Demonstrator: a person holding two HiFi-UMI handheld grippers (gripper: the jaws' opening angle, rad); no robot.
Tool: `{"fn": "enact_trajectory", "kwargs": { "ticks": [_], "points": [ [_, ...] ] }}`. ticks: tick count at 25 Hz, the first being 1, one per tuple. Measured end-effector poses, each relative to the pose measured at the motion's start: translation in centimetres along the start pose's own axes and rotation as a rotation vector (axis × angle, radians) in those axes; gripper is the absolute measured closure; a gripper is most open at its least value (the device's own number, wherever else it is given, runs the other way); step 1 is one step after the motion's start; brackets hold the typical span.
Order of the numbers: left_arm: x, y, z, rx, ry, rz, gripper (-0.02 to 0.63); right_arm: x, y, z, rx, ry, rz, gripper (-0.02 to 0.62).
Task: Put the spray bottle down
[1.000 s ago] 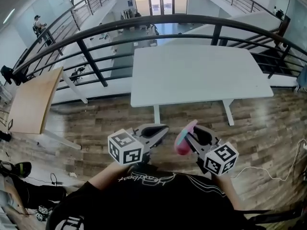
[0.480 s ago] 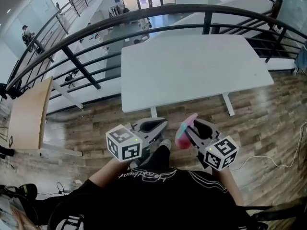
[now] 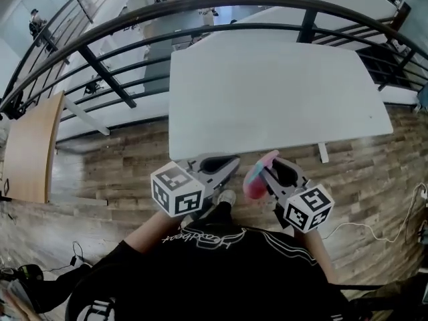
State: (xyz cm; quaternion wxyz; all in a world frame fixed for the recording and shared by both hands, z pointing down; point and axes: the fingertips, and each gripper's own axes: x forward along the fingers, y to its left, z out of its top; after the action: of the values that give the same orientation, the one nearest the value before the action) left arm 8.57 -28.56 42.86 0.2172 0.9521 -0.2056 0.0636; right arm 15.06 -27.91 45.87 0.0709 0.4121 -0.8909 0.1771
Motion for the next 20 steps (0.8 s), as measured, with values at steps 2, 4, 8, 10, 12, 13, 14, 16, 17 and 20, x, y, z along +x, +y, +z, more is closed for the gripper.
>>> {"fn": "enact_trajectory", "kwargs": {
  "ticks": [2, 4, 8, 10, 12, 13, 14, 16, 17, 20],
  "points": [
    [0.3, 1.4, 0.2, -0.012, -0.008, 0.011, 0.6, 1.2, -1.0, 0.3, 0.006, 0.007, -0.005, 0.463],
    [0.5, 2.6, 0.2, -0.017, -0.009, 0.021, 0.6, 2.2, -1.9, 0.3, 0.011, 0.011, -0.02, 0.463],
    [0.9, 5.5, 0.3, -0.016, 0.003, 0.028, 0.6, 4.9, -4.0, 0.9, 0.001, 0.007, -0.05, 0.463],
    [1.4, 6.7, 0.1, -0.03, 0.012, 0.028, 0.6, 5.9, -5.1, 1.1, 0.0, 0.002, -0.062, 0.463],
    [2.0, 7.5, 0.1, -0.034, 0.018, 0.03, 0.6, 6.8, -6.4, 1.1, 0.003, -0.004, -0.07, 0.463],
    [2.3, 8.0, 0.1, -0.034, 0.021, 0.031, 0.6, 7.3, -7.0, 1.3, 0.003, -0.006, -0.073, 0.463],
    [2.6, 8.6, 0.1, -0.044, 0.025, 0.032, 0.6, 7.9, -7.7, 1.5, 0.001, -0.007, -0.076, 0.463],
    [3.2, 10.0, 0.3, -0.071, 0.028, 0.03, 0.6, 9.3, -9.0, 2.2, -0.008, -0.009, -0.08, 0.463],
    [3.6, 10.5, 0.8, -0.072, 0.024, 0.027, 0.6, 10.0, -9.6, 2.7, -0.017, -0.013, -0.082, 0.463],
    [4.3, 11.0, 1.6, -0.049, 0.02, 0.025, 0.6, 11.1, -11.0, 3.9, -0.053, -0.031, -0.099, 0.463]
  ]
}}
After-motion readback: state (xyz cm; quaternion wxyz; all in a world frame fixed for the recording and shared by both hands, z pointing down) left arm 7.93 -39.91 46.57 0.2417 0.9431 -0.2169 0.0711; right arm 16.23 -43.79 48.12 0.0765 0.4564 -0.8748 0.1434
